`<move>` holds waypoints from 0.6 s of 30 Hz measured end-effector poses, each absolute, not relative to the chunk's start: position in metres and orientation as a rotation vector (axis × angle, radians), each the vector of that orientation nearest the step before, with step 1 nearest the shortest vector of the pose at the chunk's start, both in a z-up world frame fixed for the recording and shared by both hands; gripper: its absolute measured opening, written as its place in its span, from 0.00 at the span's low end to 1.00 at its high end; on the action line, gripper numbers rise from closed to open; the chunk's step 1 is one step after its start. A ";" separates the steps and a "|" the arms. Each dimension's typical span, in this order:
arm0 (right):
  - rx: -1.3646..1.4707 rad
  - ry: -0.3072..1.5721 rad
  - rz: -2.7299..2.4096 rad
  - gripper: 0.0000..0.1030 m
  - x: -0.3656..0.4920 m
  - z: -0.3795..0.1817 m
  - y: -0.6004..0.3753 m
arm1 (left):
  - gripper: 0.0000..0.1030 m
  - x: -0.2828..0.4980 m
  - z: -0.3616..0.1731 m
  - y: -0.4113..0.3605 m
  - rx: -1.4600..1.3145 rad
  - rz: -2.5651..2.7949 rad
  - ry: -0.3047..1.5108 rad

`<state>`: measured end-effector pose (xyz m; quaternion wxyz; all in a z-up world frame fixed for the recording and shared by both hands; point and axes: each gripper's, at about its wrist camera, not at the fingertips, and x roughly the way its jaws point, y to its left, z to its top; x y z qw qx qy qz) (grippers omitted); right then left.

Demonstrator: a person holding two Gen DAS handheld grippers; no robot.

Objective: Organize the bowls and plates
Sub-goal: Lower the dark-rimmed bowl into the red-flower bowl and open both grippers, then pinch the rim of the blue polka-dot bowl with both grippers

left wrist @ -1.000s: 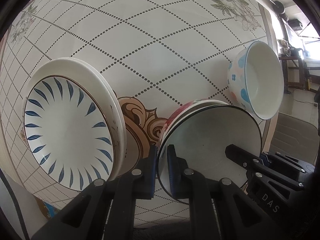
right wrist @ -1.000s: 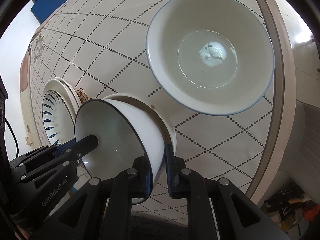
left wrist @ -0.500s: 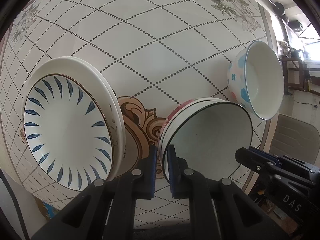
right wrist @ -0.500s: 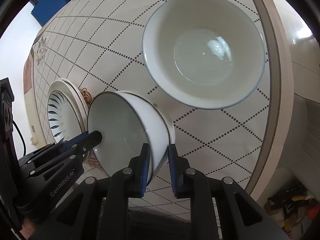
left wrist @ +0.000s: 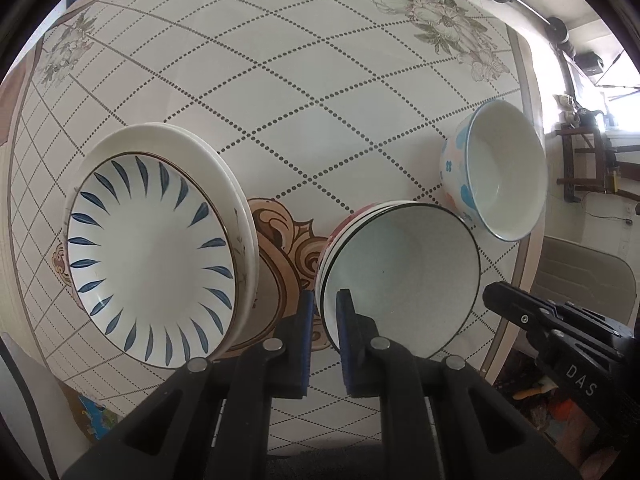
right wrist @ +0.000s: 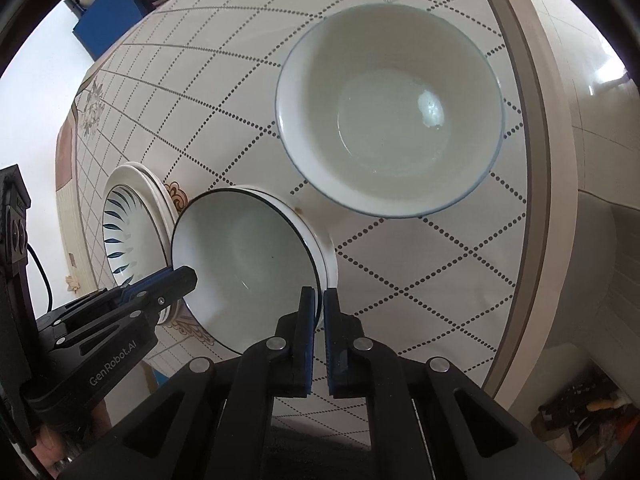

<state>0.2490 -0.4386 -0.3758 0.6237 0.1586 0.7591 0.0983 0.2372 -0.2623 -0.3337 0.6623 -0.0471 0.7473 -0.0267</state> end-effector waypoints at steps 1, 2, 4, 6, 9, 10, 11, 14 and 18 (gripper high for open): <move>0.355 1.716 0.231 0.07 0.249 -0.369 -0.441 | 0.13 0.238 -0.326 -0.262 -0.106 -0.056 1.666; 0.347 1.689 0.223 0.09 0.249 -0.363 -0.446 | 0.19 0.240 -0.319 -0.264 -0.105 -0.062 1.645; 0.318 1.636 0.190 0.22 0.250 -0.351 -0.458 | 0.30 0.248 -0.309 -0.271 -0.105 -0.082 1.621; 0.302 1.593 0.150 0.71 0.253 -0.343 -0.475 | 0.40 0.259 -0.303 -0.281 -0.105 -0.103 1.599; 0.330 1.529 0.105 0.83 0.262 -0.337 -0.501 | 0.52 0.282 -0.300 -0.299 -0.077 -0.136 1.571; 0.343 1.532 0.094 0.83 0.267 -0.339 -0.508 | 0.52 0.290 -0.301 -0.306 -0.071 -0.141 1.572; 0.366 1.542 0.083 0.83 0.271 -0.341 -0.515 | 0.53 0.299 -0.305 -0.312 -0.072 -0.150 1.580; 0.450 1.544 0.066 0.83 0.284 -0.350 -0.534 | 0.53 0.321 -0.317 -0.329 -0.076 -0.170 1.628; 0.518 1.554 0.061 0.83 0.298 -0.366 -0.543 | 0.53 0.341 -0.335 -0.352 -0.044 -0.191 1.679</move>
